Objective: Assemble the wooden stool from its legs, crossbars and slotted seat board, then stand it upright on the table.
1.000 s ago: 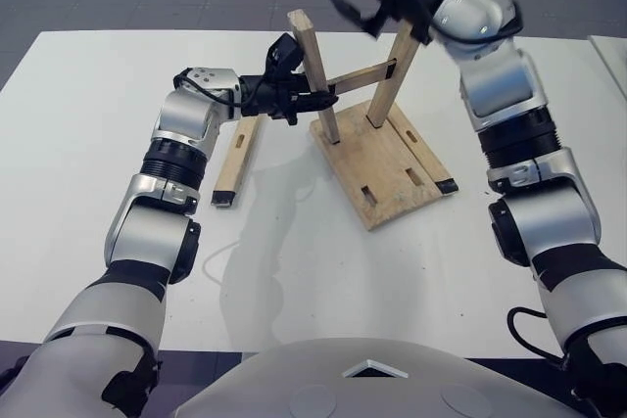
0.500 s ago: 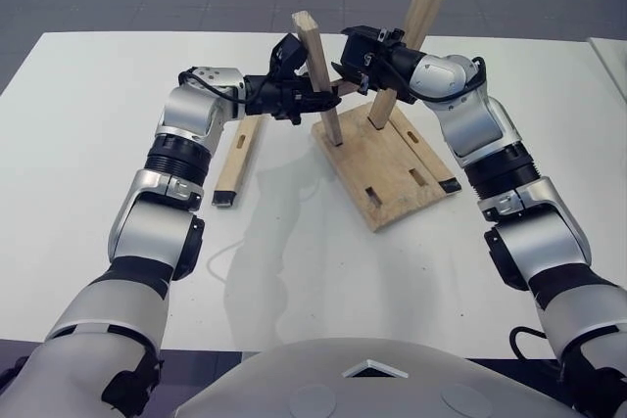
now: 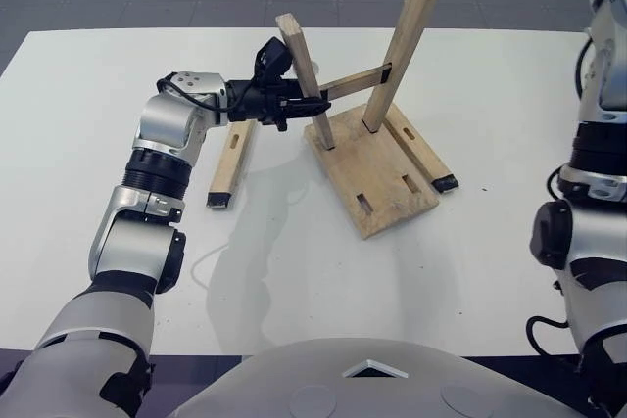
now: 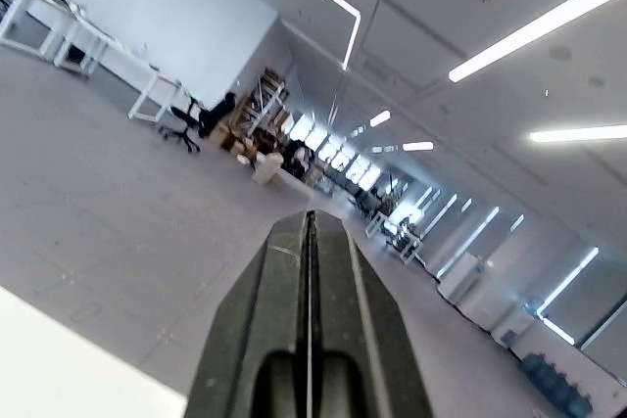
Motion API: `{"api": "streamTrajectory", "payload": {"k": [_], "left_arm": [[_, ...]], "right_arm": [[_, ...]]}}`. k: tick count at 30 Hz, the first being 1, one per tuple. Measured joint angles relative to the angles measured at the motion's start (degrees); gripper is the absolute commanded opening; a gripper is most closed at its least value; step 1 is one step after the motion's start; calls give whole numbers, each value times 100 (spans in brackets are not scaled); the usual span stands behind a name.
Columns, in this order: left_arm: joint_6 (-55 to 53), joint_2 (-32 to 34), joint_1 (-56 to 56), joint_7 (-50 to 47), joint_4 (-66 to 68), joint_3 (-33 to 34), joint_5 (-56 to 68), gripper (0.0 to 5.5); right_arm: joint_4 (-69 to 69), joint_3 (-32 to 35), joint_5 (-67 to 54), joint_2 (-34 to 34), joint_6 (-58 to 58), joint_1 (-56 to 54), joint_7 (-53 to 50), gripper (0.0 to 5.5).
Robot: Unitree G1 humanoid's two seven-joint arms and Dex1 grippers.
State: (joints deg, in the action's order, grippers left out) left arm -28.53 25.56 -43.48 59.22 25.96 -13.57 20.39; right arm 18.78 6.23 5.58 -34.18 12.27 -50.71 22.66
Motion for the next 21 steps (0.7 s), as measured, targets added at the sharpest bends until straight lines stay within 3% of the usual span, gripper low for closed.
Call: {"api": "streamTrajectory", "payload": {"k": [4,7,11,21], "left_arm": [[-81,23,6,-6,-24,18,18,203],[-96,27,-5,-6,-16,17,19,203],[-112,58,-16,31,0,27,31,203],[-241,231,88,61,-16,111,192,203]], "right_arm": [[1518,-477,239,42,-501,384,214,0],[1726,-884,282,538,-670,800,422,0],[687,-1383,183,1389,-523,965,526,0],[-1287,-1334,132,1064,367,1851,801,0]]}}
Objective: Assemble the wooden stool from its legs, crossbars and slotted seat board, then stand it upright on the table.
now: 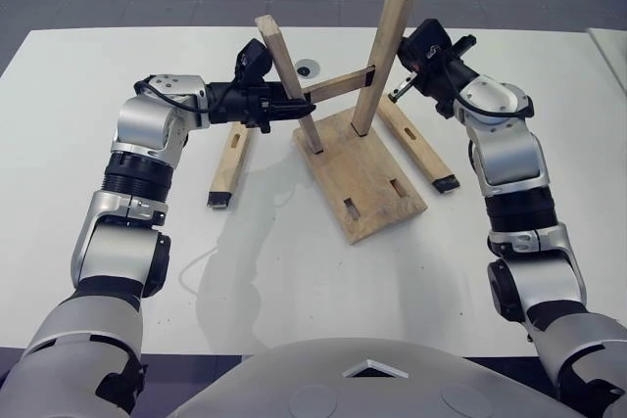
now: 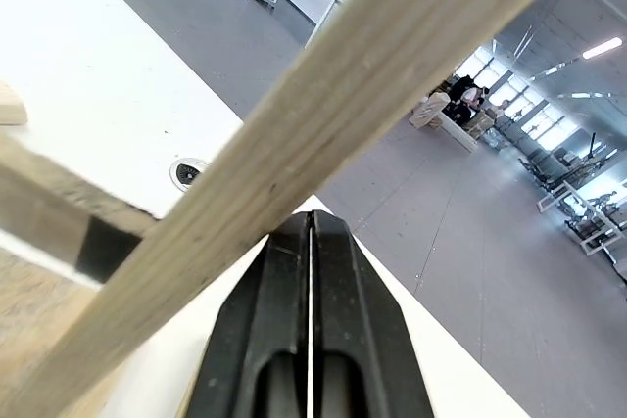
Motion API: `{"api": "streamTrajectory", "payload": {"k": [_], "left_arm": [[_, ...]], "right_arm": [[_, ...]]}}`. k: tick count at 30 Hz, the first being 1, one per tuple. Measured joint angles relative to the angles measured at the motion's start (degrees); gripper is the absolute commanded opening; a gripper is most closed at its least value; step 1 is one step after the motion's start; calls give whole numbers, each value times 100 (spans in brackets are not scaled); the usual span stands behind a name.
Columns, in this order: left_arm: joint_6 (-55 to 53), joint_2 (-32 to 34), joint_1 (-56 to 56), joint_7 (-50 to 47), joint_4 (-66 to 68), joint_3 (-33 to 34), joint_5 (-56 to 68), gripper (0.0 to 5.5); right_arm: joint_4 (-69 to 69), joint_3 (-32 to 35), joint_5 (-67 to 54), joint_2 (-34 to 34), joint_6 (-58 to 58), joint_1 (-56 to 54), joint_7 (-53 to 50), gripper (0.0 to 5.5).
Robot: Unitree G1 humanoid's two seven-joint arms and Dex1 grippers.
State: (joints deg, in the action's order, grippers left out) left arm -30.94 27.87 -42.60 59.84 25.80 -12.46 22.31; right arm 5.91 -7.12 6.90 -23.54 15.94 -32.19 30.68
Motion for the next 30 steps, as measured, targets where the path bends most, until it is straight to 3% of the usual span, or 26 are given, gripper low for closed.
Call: {"api": "streamTrajectory", "payload": {"k": [7,13,20,25,30], "left_arm": [[-156,-138,125,-129,-79,291,56,203],[-292,-138,208,-197,-383,449,39,203],[-585,-118,535,-210,-726,470,22,316],[-592,245,845,-209,-1280,588,-12,399],[-664,816,1839,-869,-2121,1368,-83,476]], "right_arm": [[-342,420,-178,-439,216,984,90,0],[-1582,454,-550,-559,762,1978,434,0],[-2379,407,-711,-635,1239,2594,529,0],[-2452,410,-715,-773,1339,2746,546,0],[-2430,407,-697,-760,1346,2793,389,0]]}}
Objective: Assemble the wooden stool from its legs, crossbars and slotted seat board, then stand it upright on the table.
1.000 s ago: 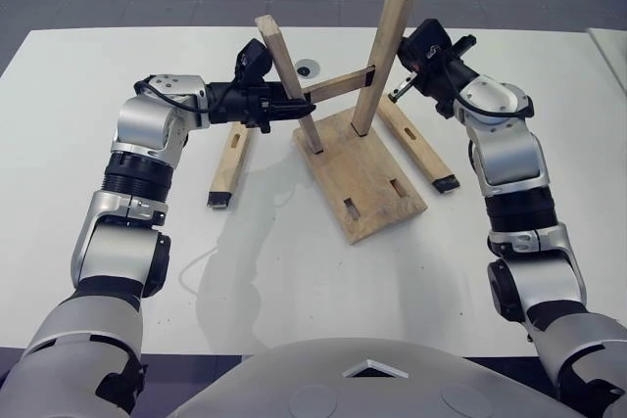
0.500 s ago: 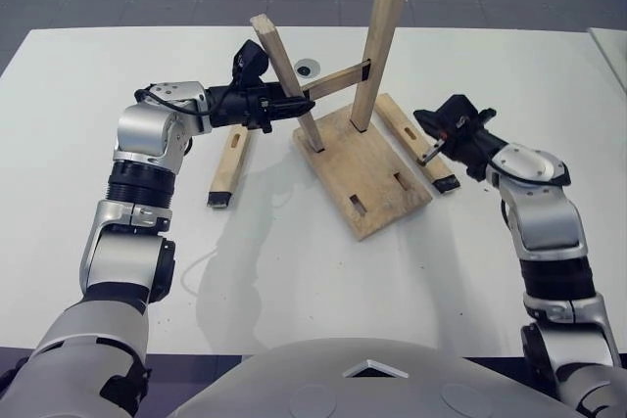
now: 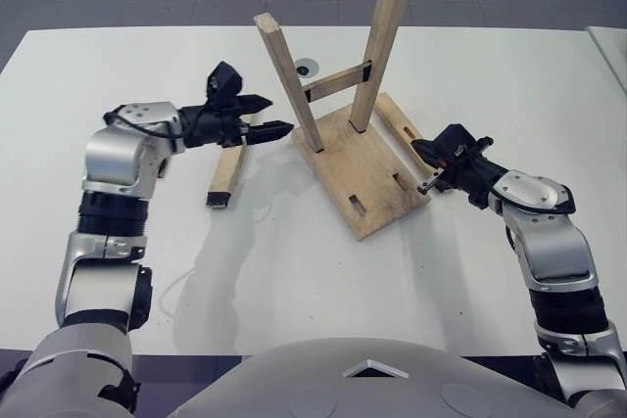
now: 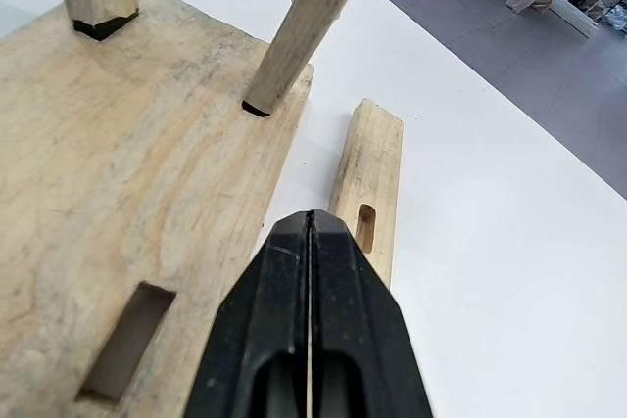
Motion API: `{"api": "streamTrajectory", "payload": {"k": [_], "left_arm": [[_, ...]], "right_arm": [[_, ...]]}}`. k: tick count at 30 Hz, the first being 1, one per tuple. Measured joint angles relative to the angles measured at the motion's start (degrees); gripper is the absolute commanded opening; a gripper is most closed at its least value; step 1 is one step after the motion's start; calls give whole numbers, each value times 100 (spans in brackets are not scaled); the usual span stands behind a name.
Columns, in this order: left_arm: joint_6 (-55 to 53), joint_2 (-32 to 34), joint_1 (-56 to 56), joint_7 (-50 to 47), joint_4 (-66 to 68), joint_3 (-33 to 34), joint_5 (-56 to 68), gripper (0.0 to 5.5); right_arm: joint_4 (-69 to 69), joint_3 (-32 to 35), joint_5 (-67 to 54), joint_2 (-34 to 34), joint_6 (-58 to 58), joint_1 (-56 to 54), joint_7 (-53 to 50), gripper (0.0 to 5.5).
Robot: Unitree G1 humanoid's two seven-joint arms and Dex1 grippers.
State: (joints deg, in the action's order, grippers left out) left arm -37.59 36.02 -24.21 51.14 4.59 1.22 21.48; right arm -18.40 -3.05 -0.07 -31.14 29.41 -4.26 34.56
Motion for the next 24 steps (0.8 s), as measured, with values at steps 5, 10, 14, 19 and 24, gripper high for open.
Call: {"api": "streamTrajectory", "payload": {"k": [5,10,14,19,24], "left_arm": [[654,96,982,-1186,-114,743,-549,537],[1251,39,1745,-1896,289,1096,-871,461],[1516,38,1961,-2062,654,1273,-906,391],[1637,-25,1969,-2035,965,1306,-820,309],[1515,-100,1955,-1877,1079,1334,-660,237]], "right_arm": [[-180,11,-41,160,162,125,-236,0],[-287,17,-130,175,229,249,-316,0],[-297,14,-152,160,232,249,-314,0],[-298,0,-158,119,235,249,-288,0],[-306,-18,-163,106,270,242,-263,0]]}}
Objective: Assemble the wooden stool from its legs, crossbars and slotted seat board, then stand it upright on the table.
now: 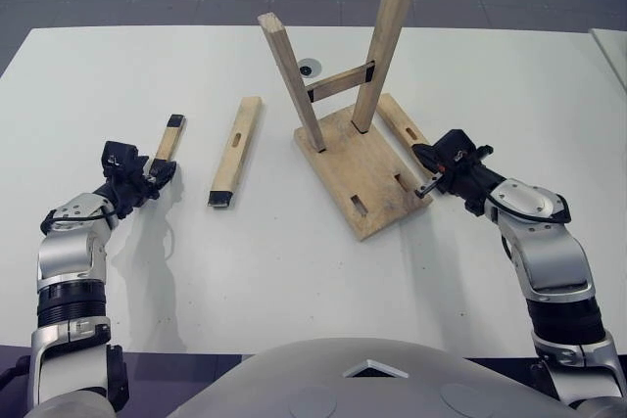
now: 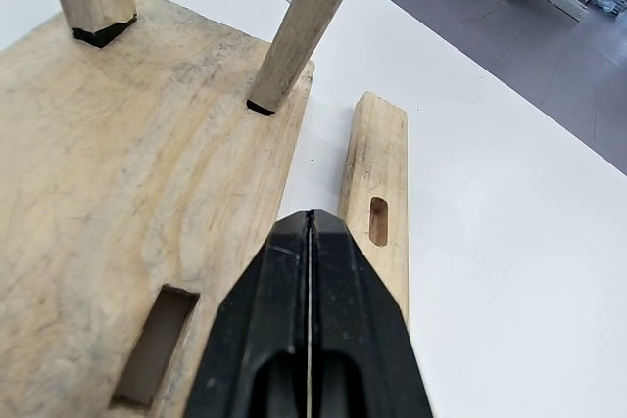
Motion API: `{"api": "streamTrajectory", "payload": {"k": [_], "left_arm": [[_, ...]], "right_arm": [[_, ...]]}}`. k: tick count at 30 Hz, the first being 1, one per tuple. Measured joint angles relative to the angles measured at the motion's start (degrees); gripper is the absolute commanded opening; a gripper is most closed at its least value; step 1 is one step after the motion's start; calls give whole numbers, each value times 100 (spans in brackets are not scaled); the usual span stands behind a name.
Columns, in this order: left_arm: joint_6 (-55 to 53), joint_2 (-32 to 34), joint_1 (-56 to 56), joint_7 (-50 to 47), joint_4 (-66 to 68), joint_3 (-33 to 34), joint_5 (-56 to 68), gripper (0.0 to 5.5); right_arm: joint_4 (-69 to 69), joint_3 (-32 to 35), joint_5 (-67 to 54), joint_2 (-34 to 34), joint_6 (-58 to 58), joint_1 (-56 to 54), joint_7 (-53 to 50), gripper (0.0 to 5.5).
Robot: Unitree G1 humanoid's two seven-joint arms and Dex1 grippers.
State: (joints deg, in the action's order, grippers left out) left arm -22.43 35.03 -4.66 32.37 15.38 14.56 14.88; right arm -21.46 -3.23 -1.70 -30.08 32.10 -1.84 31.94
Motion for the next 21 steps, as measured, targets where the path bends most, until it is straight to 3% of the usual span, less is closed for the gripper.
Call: {"api": "streamTrajectory", "payload": {"k": [6,8,15,21], "left_arm": [[-157,169,-254,25,140,-264,-177,136],[-209,239,-391,9,202,-391,-325,129],[78,315,-420,-219,202,-571,-588,129],[2251,-289,-803,-641,92,153,-241,129]], "right_arm": [[-181,-17,-87,0,166,-24,18,0],[-371,39,-315,23,364,-45,85,0],[-1287,1103,-2497,760,2326,-699,42,115],[-1463,2417,-4747,1938,3823,-1746,-1053,221]]}}
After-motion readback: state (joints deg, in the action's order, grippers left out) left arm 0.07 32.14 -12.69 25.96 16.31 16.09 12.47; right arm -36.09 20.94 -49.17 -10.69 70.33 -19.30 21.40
